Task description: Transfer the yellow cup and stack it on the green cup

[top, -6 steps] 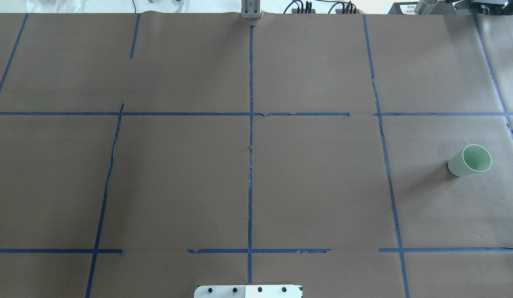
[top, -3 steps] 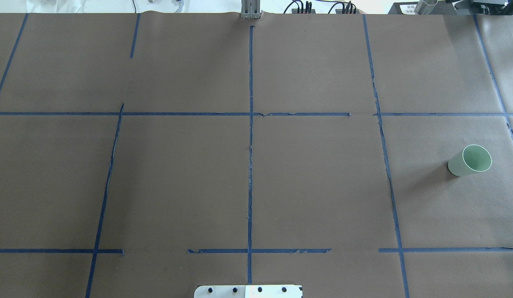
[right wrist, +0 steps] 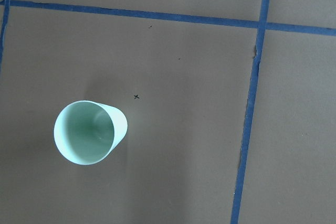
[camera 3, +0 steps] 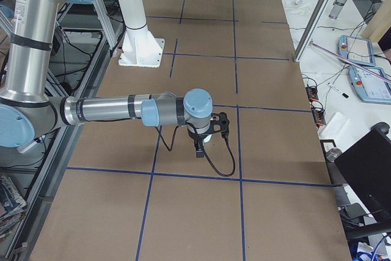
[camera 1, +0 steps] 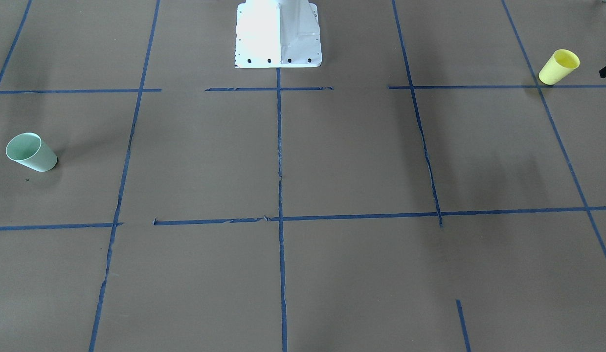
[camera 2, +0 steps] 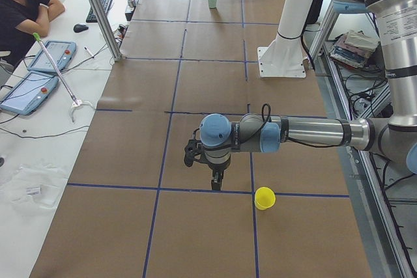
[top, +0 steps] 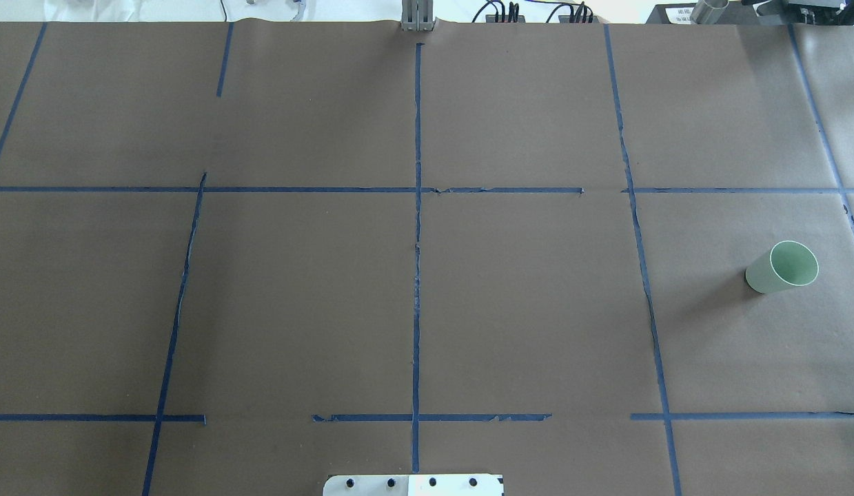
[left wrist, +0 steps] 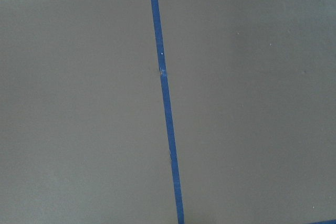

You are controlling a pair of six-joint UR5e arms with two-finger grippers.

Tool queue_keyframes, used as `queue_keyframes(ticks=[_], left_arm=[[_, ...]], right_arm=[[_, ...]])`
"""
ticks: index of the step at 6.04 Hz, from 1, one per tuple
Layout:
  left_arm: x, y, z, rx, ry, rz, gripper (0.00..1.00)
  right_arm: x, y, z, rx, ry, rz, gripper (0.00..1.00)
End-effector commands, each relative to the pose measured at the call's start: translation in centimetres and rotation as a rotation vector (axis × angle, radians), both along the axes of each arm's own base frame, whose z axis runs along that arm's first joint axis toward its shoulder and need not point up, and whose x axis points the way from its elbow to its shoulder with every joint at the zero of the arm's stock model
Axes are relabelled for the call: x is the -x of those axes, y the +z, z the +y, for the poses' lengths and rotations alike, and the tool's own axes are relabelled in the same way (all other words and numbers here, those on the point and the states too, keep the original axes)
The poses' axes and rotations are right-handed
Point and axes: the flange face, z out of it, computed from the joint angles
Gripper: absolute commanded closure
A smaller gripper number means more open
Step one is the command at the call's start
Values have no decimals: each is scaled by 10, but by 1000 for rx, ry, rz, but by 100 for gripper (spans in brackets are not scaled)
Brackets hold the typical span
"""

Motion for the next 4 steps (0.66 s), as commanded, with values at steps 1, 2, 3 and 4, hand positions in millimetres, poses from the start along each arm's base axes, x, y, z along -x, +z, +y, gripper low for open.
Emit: queue_keyframes(ticks=[1, 2, 3, 4], left_arm=[[-4, 29, 43, 38, 28, -12, 0], [-2, 40, 61, 58, 29, -16, 0], [-2, 50, 65, 79, 31, -21, 0], [-22, 51, 58, 14, 161, -128, 0]], right_arm=[[1, -9, 3, -30, -5, -16, 0], [2, -12, 3, -50, -8, -35, 0], [7, -14, 2, -61, -22, -39, 0], [14, -17, 0, -100, -39, -43, 0]])
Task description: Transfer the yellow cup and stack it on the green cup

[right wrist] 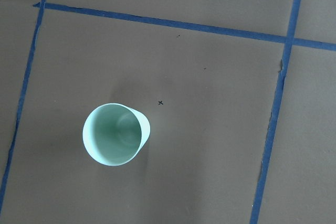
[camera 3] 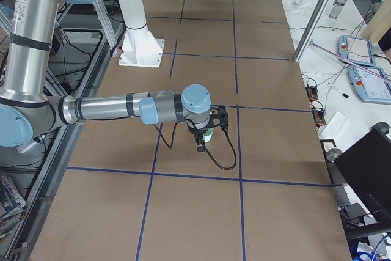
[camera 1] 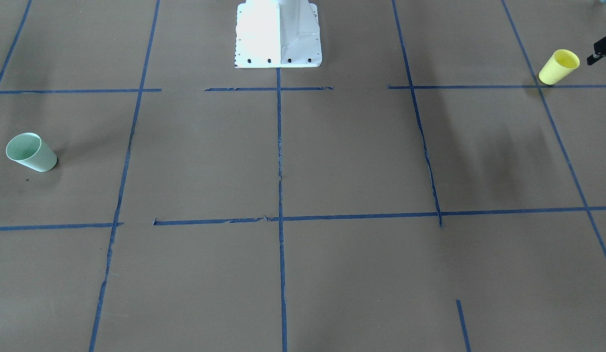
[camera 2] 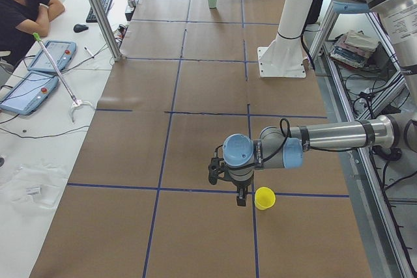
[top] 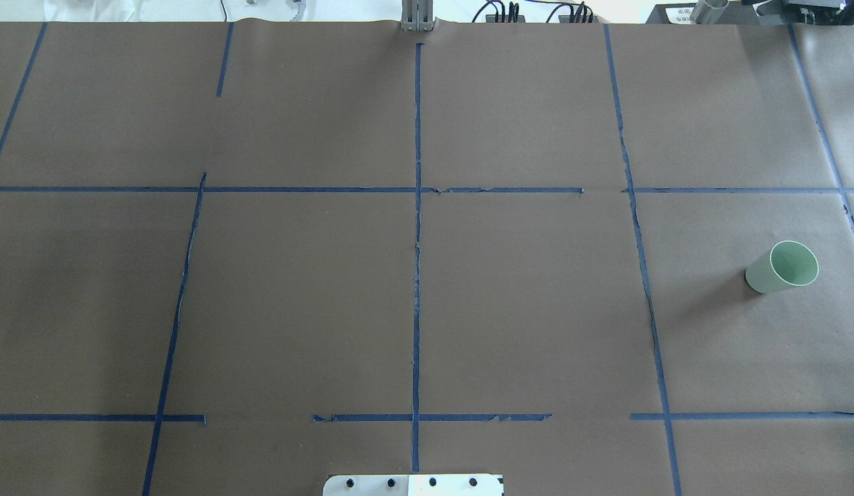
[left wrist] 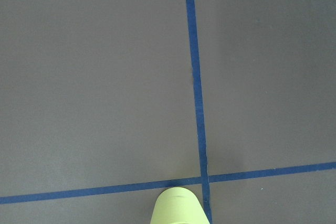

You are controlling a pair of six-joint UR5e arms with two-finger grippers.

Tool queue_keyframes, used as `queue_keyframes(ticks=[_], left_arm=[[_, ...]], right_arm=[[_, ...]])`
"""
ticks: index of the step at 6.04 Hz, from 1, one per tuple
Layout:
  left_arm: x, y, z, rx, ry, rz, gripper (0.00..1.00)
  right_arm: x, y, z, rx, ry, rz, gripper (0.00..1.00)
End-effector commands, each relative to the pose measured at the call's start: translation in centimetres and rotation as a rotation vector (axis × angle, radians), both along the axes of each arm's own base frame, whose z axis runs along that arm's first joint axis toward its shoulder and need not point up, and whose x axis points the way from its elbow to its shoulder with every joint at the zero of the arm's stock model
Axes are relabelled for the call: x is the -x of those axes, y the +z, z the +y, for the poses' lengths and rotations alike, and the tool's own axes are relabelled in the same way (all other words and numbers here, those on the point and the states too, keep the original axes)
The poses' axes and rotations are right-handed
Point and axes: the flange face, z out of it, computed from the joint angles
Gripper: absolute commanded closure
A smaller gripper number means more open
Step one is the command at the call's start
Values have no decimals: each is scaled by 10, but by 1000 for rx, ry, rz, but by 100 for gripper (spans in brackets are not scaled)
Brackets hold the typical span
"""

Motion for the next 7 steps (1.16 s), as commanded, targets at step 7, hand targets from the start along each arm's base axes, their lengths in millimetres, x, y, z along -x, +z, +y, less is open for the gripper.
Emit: queue_keyframes(ticks=[7], left_arm=[[-189, -80, -75, 346, -532, -401, 0]], right_arm=[[6, -2, -1, -42, -10, 3, 0]])
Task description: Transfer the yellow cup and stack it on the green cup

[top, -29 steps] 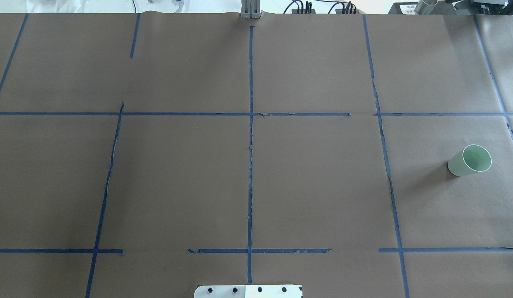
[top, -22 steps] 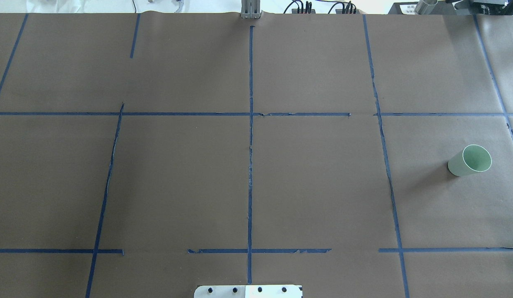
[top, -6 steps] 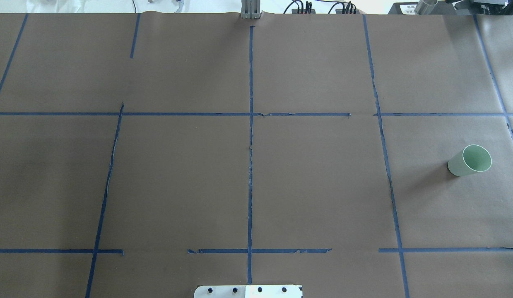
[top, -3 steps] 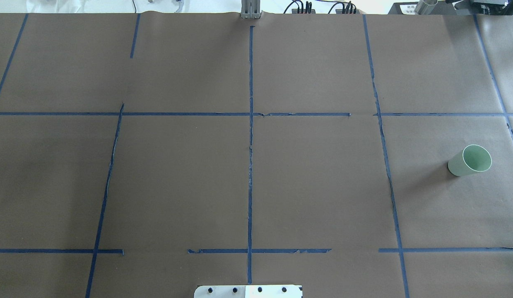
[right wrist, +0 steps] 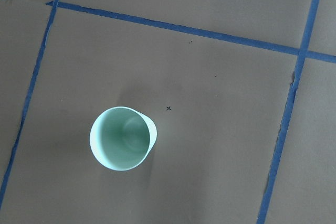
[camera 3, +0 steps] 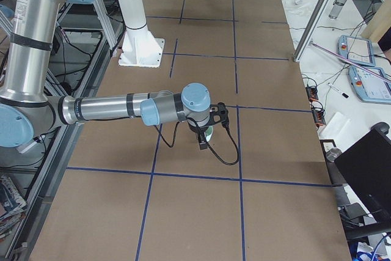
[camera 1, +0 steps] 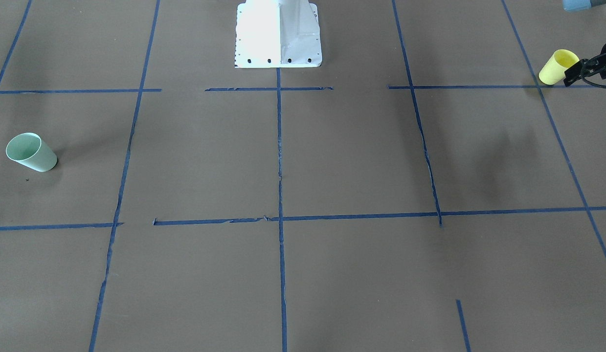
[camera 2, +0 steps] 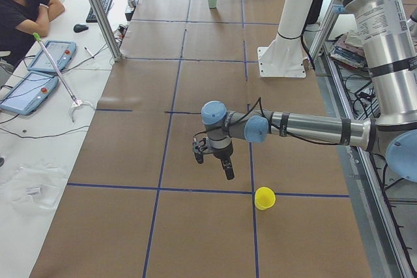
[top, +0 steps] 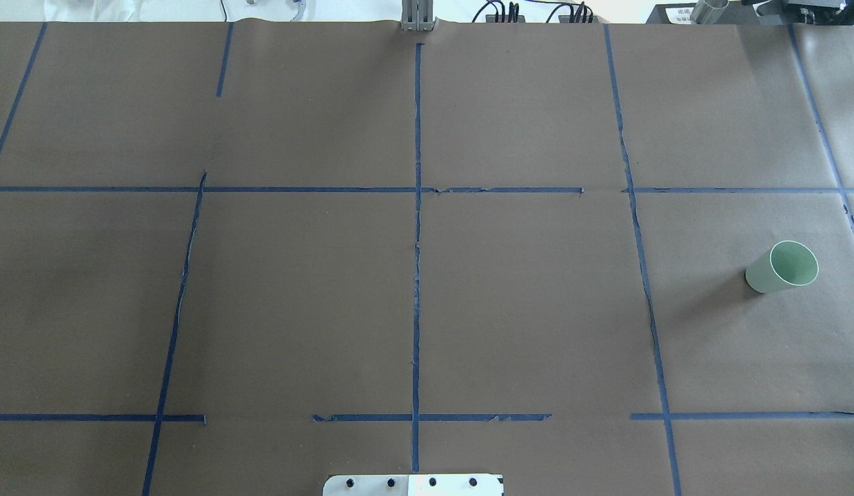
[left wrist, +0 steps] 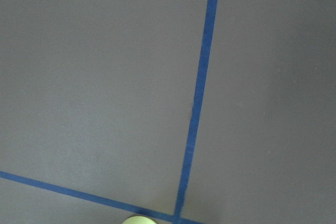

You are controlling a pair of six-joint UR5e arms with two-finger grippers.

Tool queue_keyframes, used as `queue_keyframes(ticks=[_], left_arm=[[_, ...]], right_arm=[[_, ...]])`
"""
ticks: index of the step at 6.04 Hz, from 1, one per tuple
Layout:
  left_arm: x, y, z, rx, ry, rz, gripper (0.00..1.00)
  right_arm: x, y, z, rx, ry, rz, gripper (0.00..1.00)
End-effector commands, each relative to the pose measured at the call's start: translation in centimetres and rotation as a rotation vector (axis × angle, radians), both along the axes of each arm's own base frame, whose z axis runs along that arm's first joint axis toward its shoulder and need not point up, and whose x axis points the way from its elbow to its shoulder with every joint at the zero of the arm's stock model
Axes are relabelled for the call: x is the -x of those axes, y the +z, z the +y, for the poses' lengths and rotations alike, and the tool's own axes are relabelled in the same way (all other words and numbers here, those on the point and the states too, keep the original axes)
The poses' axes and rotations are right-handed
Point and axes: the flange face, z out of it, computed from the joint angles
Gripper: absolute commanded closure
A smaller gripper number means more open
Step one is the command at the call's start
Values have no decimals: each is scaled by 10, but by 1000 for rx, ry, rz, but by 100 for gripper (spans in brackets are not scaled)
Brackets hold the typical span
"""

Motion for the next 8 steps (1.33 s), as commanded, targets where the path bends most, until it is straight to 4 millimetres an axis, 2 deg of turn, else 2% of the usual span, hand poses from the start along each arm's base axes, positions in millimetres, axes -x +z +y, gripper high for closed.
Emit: queue_keyframes(ticks=[1, 2, 3, 4, 7, 8], left_arm=[[-57, -13, -1, 83, -251, -175, 0], [-56, -7, -1, 97, -414, -281, 0], [-72, 0, 11, 138, -551, -411, 1], [-92, 6, 28, 173, -682, -569, 1], [-107, 28, 72, 249, -1014, -913, 2], [-129, 32, 92, 228, -1088, -1056, 2]], right_arm=[[-1, 1, 0, 2, 5, 11, 0], [0, 2, 0, 4, 4, 11, 0], [0, 4, 0, 8, 4, 11, 0], [0, 5, 0, 10, 2, 10, 0], [0, 7, 0, 8, -4, 8, 0], [0, 8, 0, 8, -5, 7, 0]])
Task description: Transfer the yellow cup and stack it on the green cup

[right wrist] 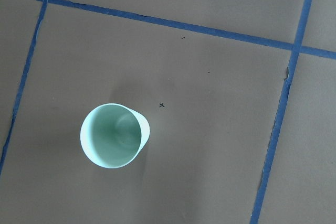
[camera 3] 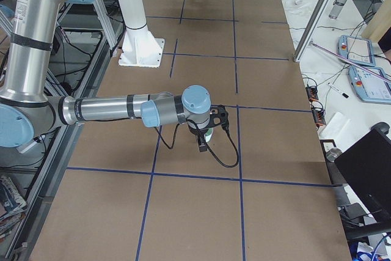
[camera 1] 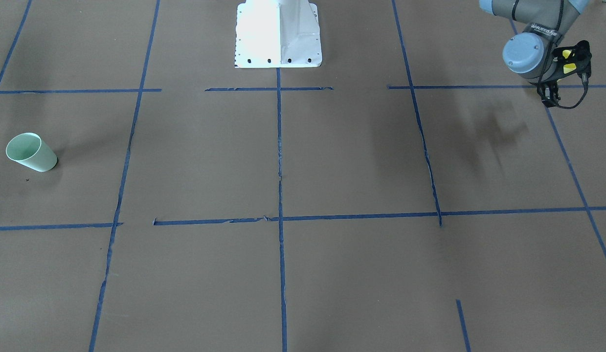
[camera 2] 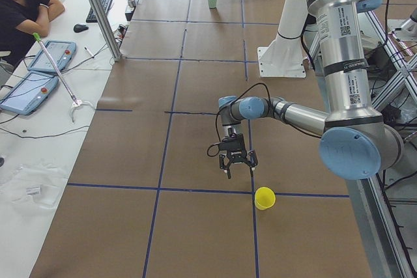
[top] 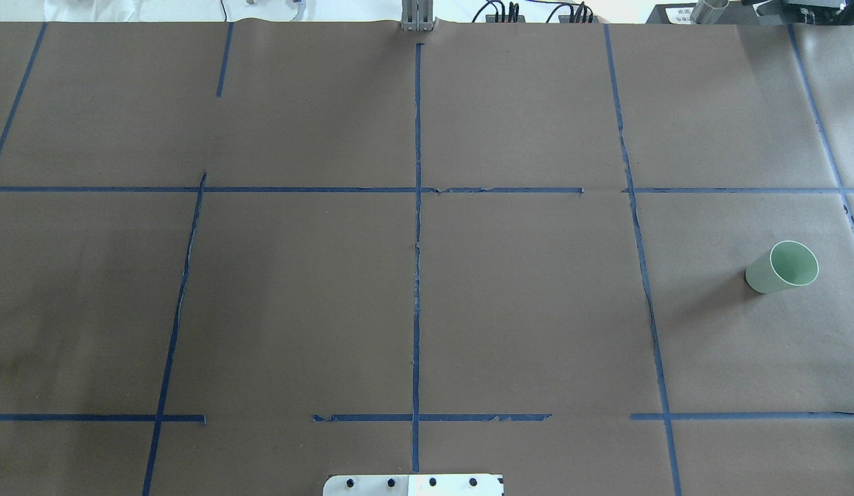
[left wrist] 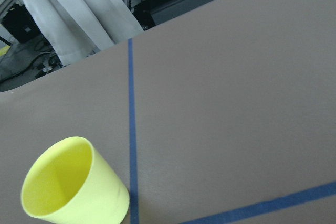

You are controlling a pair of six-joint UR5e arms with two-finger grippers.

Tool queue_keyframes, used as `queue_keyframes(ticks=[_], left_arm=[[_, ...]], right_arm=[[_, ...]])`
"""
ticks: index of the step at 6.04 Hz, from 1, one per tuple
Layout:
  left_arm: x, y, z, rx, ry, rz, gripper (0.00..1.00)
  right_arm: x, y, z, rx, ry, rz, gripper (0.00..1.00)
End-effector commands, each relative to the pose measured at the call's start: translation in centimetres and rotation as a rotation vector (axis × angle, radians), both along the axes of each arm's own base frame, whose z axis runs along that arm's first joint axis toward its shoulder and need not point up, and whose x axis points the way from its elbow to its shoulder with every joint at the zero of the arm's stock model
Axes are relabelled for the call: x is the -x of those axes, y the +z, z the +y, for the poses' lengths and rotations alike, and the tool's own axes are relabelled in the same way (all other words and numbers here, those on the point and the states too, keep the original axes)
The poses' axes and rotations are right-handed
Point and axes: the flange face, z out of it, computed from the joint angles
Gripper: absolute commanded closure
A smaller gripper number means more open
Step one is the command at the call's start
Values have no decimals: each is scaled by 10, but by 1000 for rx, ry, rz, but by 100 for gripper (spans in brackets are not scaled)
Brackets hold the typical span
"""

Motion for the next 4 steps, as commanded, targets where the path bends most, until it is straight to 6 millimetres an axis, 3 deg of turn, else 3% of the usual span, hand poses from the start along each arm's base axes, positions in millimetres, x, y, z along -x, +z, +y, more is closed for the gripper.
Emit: queue_keyframes(ticks=[1, 2, 4], left_arm=[[-33, -3, 25, 9, -130, -210, 0], [-44, 19, 36, 12, -166, -331, 0], [-48, 44, 38, 26, -187, -395, 0]], right_arm=[[0, 1, 0, 2, -1, 0, 0], [0, 3, 3, 8, -1, -1, 0], [-1, 10, 12, 25, -2, 0, 0]])
